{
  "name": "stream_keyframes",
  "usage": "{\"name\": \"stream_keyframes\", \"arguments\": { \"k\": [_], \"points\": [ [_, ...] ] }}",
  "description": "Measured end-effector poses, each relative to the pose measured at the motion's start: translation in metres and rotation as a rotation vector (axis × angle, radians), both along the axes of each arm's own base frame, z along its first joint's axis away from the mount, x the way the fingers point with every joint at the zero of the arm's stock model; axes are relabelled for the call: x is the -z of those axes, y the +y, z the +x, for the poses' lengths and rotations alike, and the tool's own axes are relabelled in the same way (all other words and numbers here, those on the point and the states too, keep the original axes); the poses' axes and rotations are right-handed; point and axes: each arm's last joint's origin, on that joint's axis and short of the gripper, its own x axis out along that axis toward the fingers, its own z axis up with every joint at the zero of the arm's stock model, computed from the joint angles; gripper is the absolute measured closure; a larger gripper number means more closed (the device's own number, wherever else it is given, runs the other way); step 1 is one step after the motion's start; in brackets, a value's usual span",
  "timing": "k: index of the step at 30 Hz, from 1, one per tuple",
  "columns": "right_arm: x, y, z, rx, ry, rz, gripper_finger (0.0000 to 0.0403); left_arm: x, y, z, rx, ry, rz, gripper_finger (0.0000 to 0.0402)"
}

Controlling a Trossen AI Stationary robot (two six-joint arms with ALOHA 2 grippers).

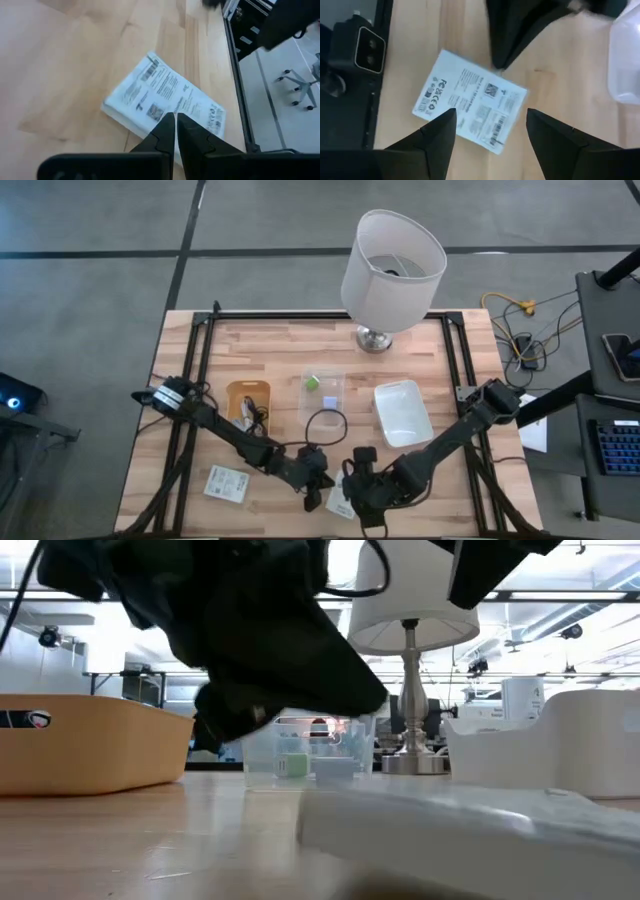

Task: Pick and place items into bin
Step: Put the white card reader box into the white bin

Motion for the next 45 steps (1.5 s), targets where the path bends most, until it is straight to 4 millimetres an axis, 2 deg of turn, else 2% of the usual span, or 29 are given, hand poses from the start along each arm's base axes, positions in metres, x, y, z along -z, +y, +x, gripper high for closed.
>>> {"name": "stream_keyframes", "arguments": {
  "k": [4,8,13,17,20,29,37,42,45],
  "points": [
    [0.0,-0.001,-0.002,-0.008,0.021,-0.013,0.0177,0.005,-0.004,0.006,0.025,0.015,-0.008,0.0398],
    [0.003,0.002,-0.007,0.143,0.095,0.121,0.0177,0.003,-0.003,0.004,0.04,0.047,0.032,0.0398],
    [0.032,0.019,-0.02,0.169,0.189,0.118,0.0177,0.001,0.0,-0.006,0.065,0.114,0.077,0.0398],
    [0.06,0.035,-0.025,0.181,0.295,0.149,0.0182,-0.006,-0.007,0.003,0.128,0.026,0.0,0.0398],
    [0.071,0.04,-0.02,0.231,0.301,0.181,0.0189,-0.001,-0.008,0.005,0.128,0.043,0.009,0.0398],
    [0.069,0.041,-0.011,0.267,0.235,0.218,0.0205,0.017,-0.005,-0.002,0.131,0.125,0.009,0.0398],
    [0.068,0.039,-0.005,0.299,0.192,0.239,0.0209,0.007,-0.009,0.003,0.146,0.02,-0.009,0.0398],
    [0.068,0.038,-0.003,0.304,0.183,0.242,0.0209,0.026,-0.011,0.006,0.146,0.061,0.006,0.0398],
    [0.067,0.037,-0.002,0.309,0.168,0.236,0.0209,0.03,-0.014,0.01,0.154,0.039,-0.01,0.0398]
  ]
}}
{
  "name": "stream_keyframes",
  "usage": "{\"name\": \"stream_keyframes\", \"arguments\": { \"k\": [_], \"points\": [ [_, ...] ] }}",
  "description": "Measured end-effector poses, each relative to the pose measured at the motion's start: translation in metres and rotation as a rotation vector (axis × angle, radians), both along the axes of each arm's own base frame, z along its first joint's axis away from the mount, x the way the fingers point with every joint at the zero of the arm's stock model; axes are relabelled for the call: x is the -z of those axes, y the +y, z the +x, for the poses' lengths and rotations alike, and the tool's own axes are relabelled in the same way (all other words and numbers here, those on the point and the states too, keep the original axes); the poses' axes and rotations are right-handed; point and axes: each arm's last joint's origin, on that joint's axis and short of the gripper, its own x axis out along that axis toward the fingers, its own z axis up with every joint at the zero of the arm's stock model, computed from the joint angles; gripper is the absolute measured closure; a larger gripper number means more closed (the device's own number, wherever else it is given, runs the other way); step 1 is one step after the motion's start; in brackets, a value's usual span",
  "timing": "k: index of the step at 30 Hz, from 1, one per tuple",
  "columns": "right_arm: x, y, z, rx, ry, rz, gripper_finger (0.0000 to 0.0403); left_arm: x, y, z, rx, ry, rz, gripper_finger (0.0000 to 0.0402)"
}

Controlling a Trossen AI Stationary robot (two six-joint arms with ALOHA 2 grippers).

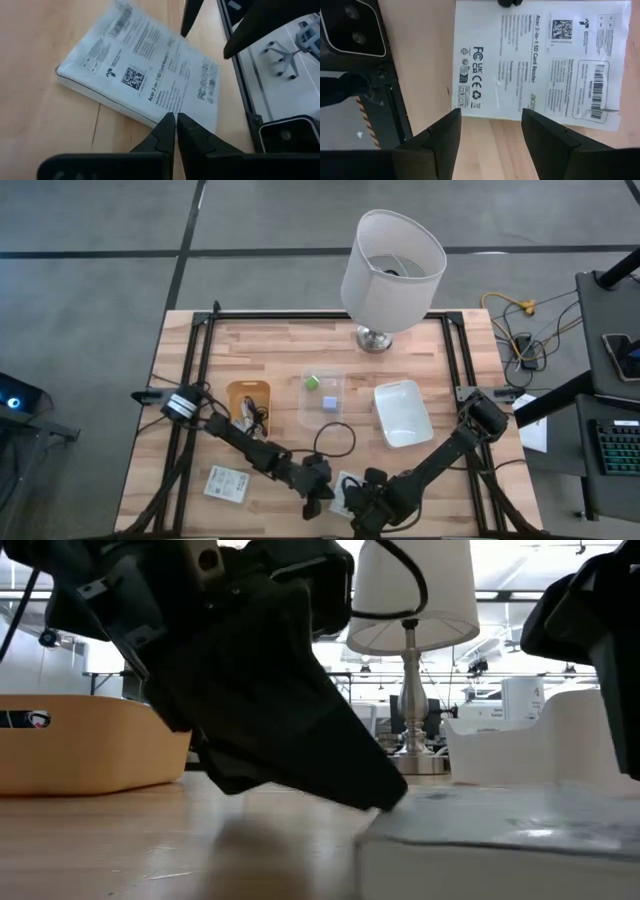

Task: Pick and place items into bin
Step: Put the white card reader box into the white bin

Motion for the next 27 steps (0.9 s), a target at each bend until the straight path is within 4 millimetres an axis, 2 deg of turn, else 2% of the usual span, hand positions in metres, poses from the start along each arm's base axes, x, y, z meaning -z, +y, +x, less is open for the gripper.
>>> {"name": "stream_keyframes", "arguments": {
  "k": [9,18,21,25,27],
  "points": [
    [-0.001,-0.001,-0.003,0.025,0.026,0.004,0.0209,0.005,0.001,-0.003,0.018,0.053,0.014,0.0398],
    [-0.014,0.004,-0.015,0.112,0.039,0.03,0.0209,0.011,0.002,-0.008,0.04,0.106,0.028,0.0398],
    [-0.017,0.003,-0.011,0.271,0.042,0.111,0.0209,0.011,0.002,-0.008,0.04,0.105,0.027,0.0398],
    [-0.021,-0.012,0.002,0.543,0.006,0.18,0.0209,0.009,0.002,-0.006,0.039,0.1,0.025,0.0398],
    [-0.025,-0.018,0.006,0.616,-0.037,0.188,0.0209,0.009,0.002,-0.006,0.039,0.098,0.024,0.0398]
  ]
}}
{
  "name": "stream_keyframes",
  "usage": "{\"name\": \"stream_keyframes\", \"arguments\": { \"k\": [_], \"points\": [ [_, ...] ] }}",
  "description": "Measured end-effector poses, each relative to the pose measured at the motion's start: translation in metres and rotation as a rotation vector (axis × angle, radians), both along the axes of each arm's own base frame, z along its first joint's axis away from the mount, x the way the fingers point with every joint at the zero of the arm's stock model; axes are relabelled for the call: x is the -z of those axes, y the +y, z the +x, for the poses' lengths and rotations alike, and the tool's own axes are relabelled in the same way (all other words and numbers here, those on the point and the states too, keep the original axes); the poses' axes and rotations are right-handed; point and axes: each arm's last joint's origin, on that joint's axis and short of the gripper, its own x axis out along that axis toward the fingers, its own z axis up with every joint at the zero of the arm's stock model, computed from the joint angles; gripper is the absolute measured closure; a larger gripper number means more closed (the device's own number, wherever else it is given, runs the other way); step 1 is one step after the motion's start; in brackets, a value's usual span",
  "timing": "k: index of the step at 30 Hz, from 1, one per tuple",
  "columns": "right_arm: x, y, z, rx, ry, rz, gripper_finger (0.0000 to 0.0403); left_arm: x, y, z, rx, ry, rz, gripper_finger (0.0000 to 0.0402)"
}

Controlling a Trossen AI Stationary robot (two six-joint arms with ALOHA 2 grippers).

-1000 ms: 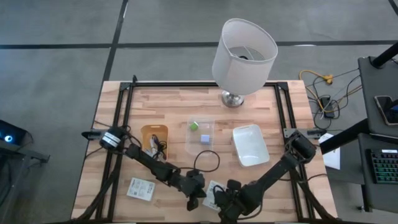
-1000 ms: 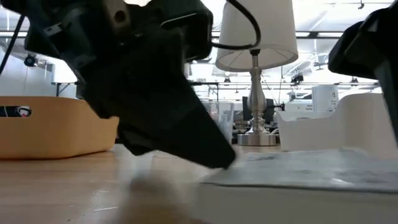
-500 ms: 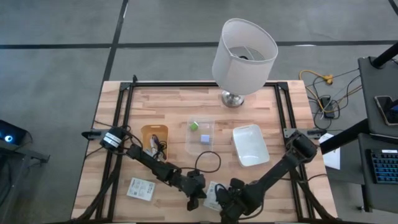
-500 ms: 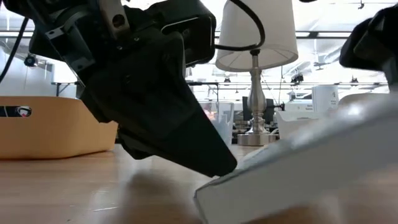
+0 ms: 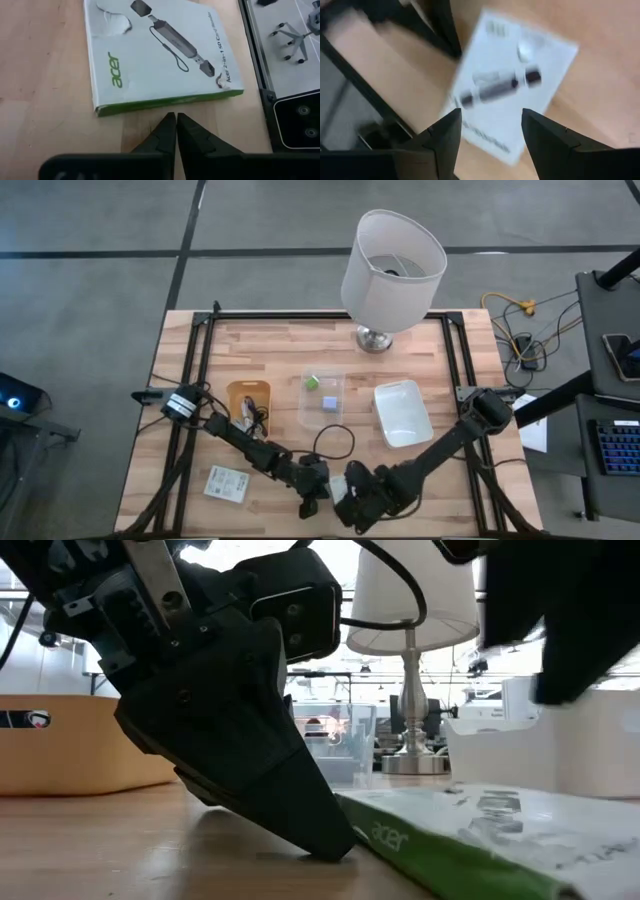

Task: Pick and place items into bin
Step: Put the white card reader box into the white bin

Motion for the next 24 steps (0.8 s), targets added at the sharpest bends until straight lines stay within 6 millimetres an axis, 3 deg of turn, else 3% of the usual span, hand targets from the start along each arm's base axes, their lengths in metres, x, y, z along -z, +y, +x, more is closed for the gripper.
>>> {"name": "stream_keyframes", "arguments": {
  "k": [3,8,13,17,24],
  "points": [
    [-0.001,-0.002,0.0,-0.024,-0.003,-0.024,0.0209,0.0,0.0,0.0,-0.001,-0.002,0.0,0.0398],
    [0.014,0.0,-0.012,-0.003,0.084,0.012,0.0209,-0.001,0.0,0.001,-0.003,-0.007,-0.002,0.0398],
    [0.035,0.008,-0.034,0.092,0.14,0.042,0.0209,-0.026,0.0,-0.001,-0.034,-0.08,0.008,0.0398],
    [0.043,0.01,-0.04,0.131,0.144,0.068,0.0209,-0.041,0.001,0.003,-0.036,-0.171,0.028,0.0398],
    [0.046,0.01,-0.032,0.096,0.072,0.133,0.0209,-0.021,0.005,0.005,-0.027,-0.107,0.063,0.0398]
  ]
}}
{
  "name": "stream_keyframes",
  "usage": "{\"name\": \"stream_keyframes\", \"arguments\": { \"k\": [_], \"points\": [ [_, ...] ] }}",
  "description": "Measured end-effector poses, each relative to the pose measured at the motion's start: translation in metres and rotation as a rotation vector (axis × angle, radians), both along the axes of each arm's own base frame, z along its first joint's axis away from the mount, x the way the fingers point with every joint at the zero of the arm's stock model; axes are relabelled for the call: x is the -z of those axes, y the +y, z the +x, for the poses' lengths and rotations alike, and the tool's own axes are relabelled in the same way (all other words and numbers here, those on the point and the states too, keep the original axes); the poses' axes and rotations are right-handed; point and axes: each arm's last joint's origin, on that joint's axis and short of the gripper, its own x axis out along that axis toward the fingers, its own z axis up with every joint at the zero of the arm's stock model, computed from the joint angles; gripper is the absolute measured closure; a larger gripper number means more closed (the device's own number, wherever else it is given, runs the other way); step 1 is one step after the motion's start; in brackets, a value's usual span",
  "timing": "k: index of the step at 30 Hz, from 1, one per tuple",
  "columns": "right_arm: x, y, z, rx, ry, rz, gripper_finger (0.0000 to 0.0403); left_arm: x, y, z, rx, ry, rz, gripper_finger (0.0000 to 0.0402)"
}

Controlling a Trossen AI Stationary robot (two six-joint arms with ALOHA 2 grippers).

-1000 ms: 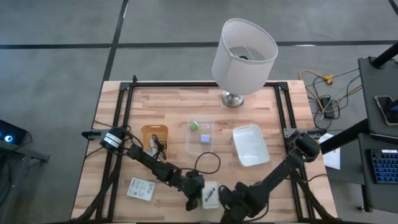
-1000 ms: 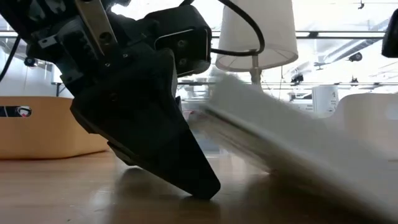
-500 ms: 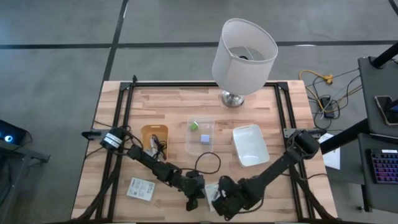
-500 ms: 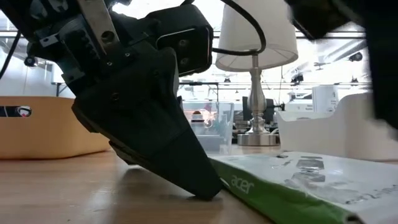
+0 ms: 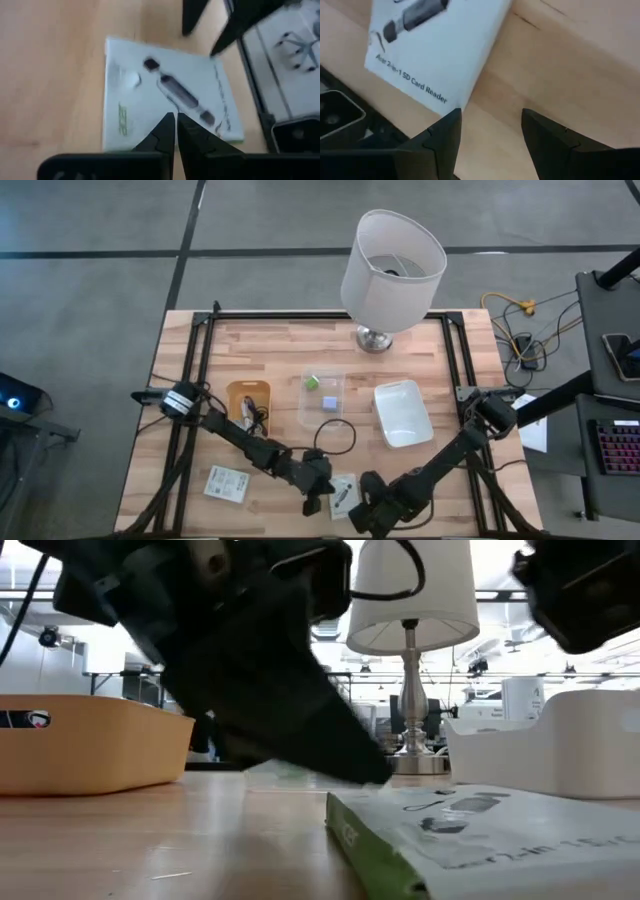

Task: Pick and place items into bin
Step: Put the white card reader box into the white bin

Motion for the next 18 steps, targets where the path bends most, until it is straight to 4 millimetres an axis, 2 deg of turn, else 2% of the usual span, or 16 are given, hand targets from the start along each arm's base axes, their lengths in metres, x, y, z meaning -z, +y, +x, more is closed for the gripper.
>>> {"name": "stream_keyframes", "arguments": {
  "k": [10,18],
  "points": [
    [-0.005,-0.006,0.006,-0.012,-0.029,-0.03,0.0209,0.014,0.001,-0.011,0.009,0.102,0.01,0.0398],
    [-0.012,-0.005,0.01,-0.002,-0.069,-0.025,0.0209,0.022,-0.006,-0.023,0.003,0.161,-0.008,0.0398]
  ]
}}
